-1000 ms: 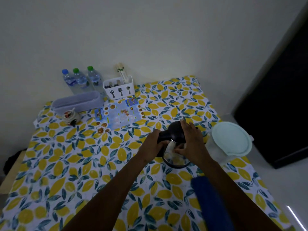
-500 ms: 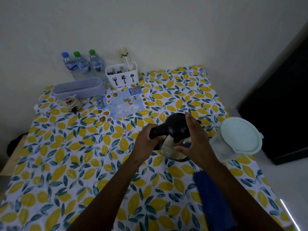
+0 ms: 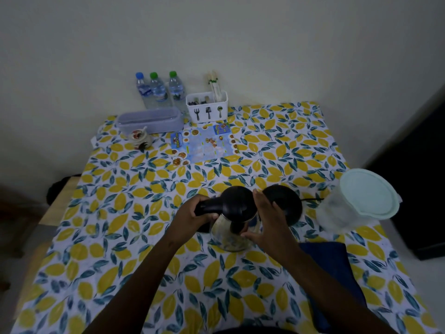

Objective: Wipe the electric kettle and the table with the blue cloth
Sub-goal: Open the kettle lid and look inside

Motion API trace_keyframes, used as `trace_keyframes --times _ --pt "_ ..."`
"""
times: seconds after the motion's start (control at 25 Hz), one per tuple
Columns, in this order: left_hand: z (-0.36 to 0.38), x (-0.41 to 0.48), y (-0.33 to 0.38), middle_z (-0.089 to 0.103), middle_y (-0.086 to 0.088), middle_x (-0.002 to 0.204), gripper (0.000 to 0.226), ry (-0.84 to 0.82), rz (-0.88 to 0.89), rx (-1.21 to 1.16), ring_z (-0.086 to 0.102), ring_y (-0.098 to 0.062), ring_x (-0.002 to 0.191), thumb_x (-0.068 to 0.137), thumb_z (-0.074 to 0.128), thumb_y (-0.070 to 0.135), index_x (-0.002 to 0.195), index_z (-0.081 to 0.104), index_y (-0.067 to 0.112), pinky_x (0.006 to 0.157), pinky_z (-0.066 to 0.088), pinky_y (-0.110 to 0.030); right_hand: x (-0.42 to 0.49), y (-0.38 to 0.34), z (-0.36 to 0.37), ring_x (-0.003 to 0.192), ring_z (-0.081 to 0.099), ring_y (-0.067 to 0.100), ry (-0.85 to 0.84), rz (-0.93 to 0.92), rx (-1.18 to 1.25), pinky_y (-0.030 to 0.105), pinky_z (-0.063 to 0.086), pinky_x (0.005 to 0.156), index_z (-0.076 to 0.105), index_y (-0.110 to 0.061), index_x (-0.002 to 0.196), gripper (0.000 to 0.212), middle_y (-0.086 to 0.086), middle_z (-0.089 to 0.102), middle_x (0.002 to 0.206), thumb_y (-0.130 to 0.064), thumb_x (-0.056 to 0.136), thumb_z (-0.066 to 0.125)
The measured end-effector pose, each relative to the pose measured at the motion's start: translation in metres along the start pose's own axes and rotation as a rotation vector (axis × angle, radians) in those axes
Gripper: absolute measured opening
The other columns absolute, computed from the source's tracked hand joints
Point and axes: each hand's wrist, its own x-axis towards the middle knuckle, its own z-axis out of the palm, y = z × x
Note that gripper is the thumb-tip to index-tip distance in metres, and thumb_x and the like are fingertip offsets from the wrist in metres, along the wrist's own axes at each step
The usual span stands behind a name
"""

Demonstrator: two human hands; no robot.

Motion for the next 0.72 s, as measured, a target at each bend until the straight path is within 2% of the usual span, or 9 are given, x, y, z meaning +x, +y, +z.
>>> trace_keyframes --times 0.12,0.24,0.36,0.44,0.56,0.64,0.72 --pt "-0.003 -0.012 -0.012 0.064 -0.002 0.095 0.04 -0.035 -0.008 -0.003 0.062 -0.013 0.087 0.074 0.069 0.051 0.1 0.059 0.023 0.077 0.048 -0.037 -0.01 -0.005 0.016 0.143 0.002 -0.003 -0.003 0.004 -0.021 0.039 0.012 0.117 -0.005 -0.032 0.15 0.115 -0.019 0.004 0.155 -0.055 0.071 0.074" --pt "-0.005 -0.017 -0.019 0.065 -0.005 0.1 0.038 -0.064 -0.016 -0.03 0.062 -0.018 0.092 0.077 0.07 0.043 0.105 0.06 0.019 0.084 0.048 -0.043 -0.018 -0.005 0.022 0.146 -0.001 0.005 -0.02 -0.007 -0.092 0.041 0.011 0.117 -0.011 -0.03 0.149 0.113 -0.011 0.001 0.158 -0.055 0.074 0.071" --pt "0.0 -0.019 -0.017 0.061 0.0 0.107 0.035 -0.013 0.007 0.001 0.06 -0.013 0.1 0.084 0.066 0.042 0.11 0.06 0.02 0.088 0.049 -0.038 -0.023 -0.006 0.02 0.147 -0.005 0.02 -0.015 -0.001 -0.289 0.045 0.008 0.118 -0.009 -0.019 0.149 0.108 0.0 -0.002 0.16 -0.065 0.078 0.059" --pt "0.01 -0.016 -0.002 0.06 0.003 0.11 0.042 0.039 0.074 0.119 0.059 -0.014 0.104 0.086 0.061 0.051 0.117 0.058 0.022 0.088 0.049 -0.031 -0.025 -0.007 0.016 0.147 0.002 0.028 -0.013 0.004 -0.402 0.051 0.017 0.116 0.003 -0.011 0.15 0.105 0.008 0.005 0.16 -0.067 0.079 0.055" --pt "0.038 -0.009 0.019 0.062 -0.003 0.121 0.066 0.074 0.186 0.436 0.058 -0.021 0.109 0.085 0.046 0.069 0.131 0.048 0.022 0.096 0.047 -0.043 -0.027 -0.008 0.014 0.146 0.005 0.032 -0.043 -0.004 -0.426 0.055 0.022 0.114 0.012 -0.006 0.15 0.103 0.013 0.009 0.159 -0.064 0.079 0.058" --pt "0.052 -0.005 0.024 0.057 -0.007 0.133 0.077 0.131 0.144 0.561 0.054 -0.026 0.12 0.085 0.045 0.07 0.139 0.04 0.016 0.105 0.041 -0.049 -0.028 -0.009 0.015 0.145 0.011 0.032 -0.039 0.012 -0.433 0.056 0.028 0.113 0.017 -0.004 0.149 0.104 0.015 0.015 0.159 -0.063 0.076 0.062" --pt "0.059 -0.004 0.022 0.054 -0.009 0.137 0.078 0.177 0.105 0.597 0.051 -0.028 0.125 0.087 0.047 0.066 0.142 0.037 0.012 0.107 0.04 -0.049 -0.027 -0.008 0.019 0.146 0.01 0.029 -0.036 0.02 -0.409 0.057 0.03 0.112 0.015 -0.005 0.15 0.106 0.013 0.014 0.159 -0.061 0.075 0.065"
